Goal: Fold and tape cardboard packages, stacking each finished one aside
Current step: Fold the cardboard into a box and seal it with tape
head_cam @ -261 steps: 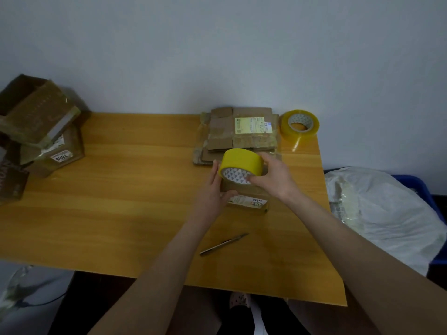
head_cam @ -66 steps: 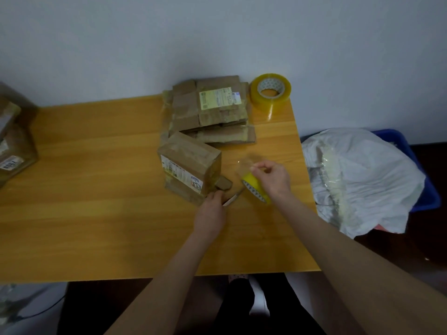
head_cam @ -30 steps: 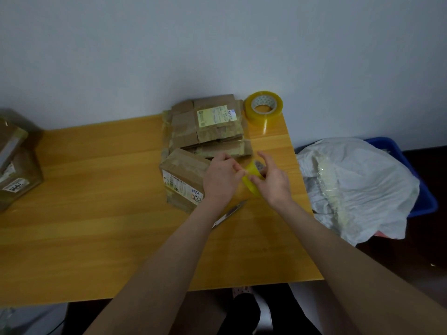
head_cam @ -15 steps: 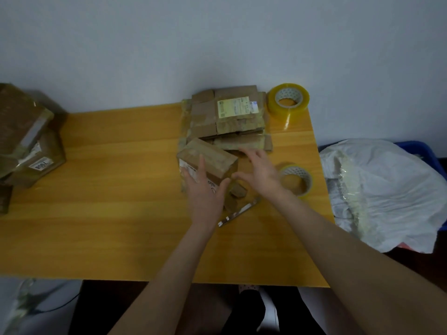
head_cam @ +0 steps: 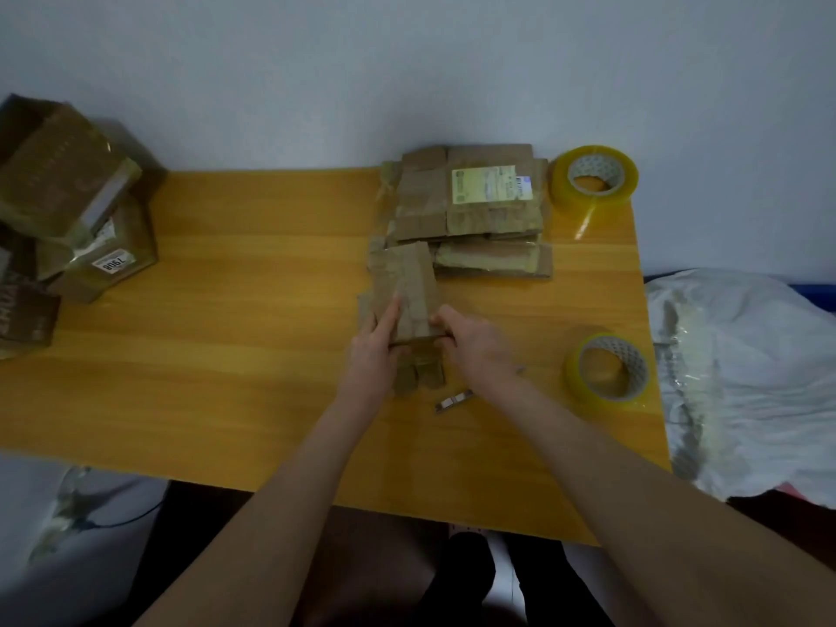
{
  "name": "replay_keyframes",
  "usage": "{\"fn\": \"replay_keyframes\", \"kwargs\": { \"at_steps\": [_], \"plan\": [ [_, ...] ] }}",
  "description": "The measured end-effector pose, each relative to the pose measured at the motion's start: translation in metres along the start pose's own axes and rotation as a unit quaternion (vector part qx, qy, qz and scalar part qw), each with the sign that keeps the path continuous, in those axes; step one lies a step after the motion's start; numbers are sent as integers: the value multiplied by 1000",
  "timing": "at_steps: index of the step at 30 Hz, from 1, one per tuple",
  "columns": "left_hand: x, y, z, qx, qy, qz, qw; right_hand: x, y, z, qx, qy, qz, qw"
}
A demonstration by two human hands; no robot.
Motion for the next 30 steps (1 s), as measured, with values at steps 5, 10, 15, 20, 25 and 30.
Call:
{"fn": "replay_keyframes", "kwargs": {
  "at_steps": [5, 10, 15, 20, 25, 30],
  "plan": [
    [-12, -15, -5, 6, -71, 68, 995, -3, -3, -5, 68, -12, 17, 997],
    [-6, -2, -27, -103, -31, 112, 988, 4, -15, -20, 92, -83, -60, 990],
    [-3, 2, -15, -91, -43, 71, 992, -2, -17, 15, 89, -54, -20, 994],
    [2, 18, -19, -39, -57, 40, 997, -11, -9, 26, 101, -19, 0, 995],
    [3, 26, -36, -6, -82, 61, 995, -16, 0, 15, 133, -27, 6, 991],
    [-3, 30, -24, 14, -51, 23, 998, -32, 14, 28, 149, -22, -27, 988]
  ]
}}
Point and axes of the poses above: each hand's wrist, its own z-axis away from the middle knuckle, its own x-axis out of the palm, y = z × x, the point moved 2 cm from there along -z, towards the middle knuckle
